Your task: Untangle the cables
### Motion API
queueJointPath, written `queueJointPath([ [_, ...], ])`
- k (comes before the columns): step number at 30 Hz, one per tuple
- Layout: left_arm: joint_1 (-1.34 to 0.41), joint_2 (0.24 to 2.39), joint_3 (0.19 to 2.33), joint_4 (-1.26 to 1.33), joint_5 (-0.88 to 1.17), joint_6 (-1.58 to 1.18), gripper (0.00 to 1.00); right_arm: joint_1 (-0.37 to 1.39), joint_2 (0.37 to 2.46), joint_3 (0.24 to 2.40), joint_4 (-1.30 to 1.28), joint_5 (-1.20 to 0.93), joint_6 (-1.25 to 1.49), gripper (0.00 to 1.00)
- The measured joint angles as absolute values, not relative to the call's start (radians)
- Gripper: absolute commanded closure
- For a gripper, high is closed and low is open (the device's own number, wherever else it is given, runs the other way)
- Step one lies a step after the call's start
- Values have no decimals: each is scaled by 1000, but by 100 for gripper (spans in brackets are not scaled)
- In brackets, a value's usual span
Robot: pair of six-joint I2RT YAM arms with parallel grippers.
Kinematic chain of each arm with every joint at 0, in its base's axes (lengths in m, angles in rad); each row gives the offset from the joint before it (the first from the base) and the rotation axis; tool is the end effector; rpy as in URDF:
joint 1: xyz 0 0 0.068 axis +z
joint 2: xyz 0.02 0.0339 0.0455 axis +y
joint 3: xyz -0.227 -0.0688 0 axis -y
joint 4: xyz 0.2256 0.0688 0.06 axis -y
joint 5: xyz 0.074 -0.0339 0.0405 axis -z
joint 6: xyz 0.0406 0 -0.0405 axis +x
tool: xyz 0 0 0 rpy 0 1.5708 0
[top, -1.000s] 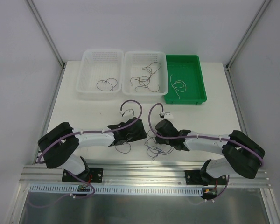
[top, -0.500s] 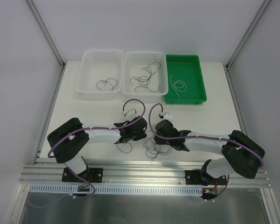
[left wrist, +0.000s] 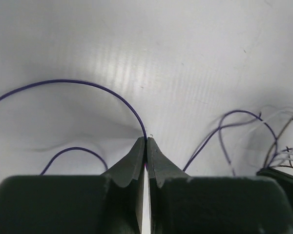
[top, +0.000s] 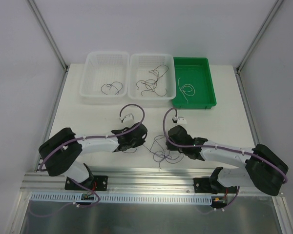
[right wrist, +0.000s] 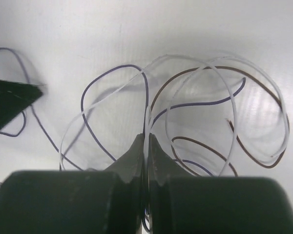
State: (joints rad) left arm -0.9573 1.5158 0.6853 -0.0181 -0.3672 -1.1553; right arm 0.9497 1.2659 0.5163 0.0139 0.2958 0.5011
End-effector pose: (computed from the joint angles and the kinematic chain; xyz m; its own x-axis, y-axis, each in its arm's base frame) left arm 0.1719 -0.2189 0.1301 -0.7476 -0.4215 -0.5133 -0.1424 0.8565 -0.4961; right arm 0.1502 0.1895 0.1445 -0.6558 -0.1268 -0.7442 -0.3844 0.9045 0.1846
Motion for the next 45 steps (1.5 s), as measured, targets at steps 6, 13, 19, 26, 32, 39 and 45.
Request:
queueJointPath([
  [6,-894,1374,618,-60,-419,-1110,100,907,1131,494,-81,362,499,99],
  [13,-765,1195,574,-80,-405,-1035,100,776,913,494,-208,391,493,99],
  [19,-625,1006,630,-161,-408,-889,100,604,663,524,-357,372,453,99],
  [26,-503,966,842,-335,-517,-657,100,508,585,666,-576,430,355,78],
  [32,-502,961,962,-407,-502,-537,100,506,728,714,-640,368,308,66],
  [39,-502,954,968,-480,-366,-466,100,506,824,689,-645,264,283,29],
  [45,-502,954,993,-529,-256,-429,100,506,811,689,-634,207,250,4],
])
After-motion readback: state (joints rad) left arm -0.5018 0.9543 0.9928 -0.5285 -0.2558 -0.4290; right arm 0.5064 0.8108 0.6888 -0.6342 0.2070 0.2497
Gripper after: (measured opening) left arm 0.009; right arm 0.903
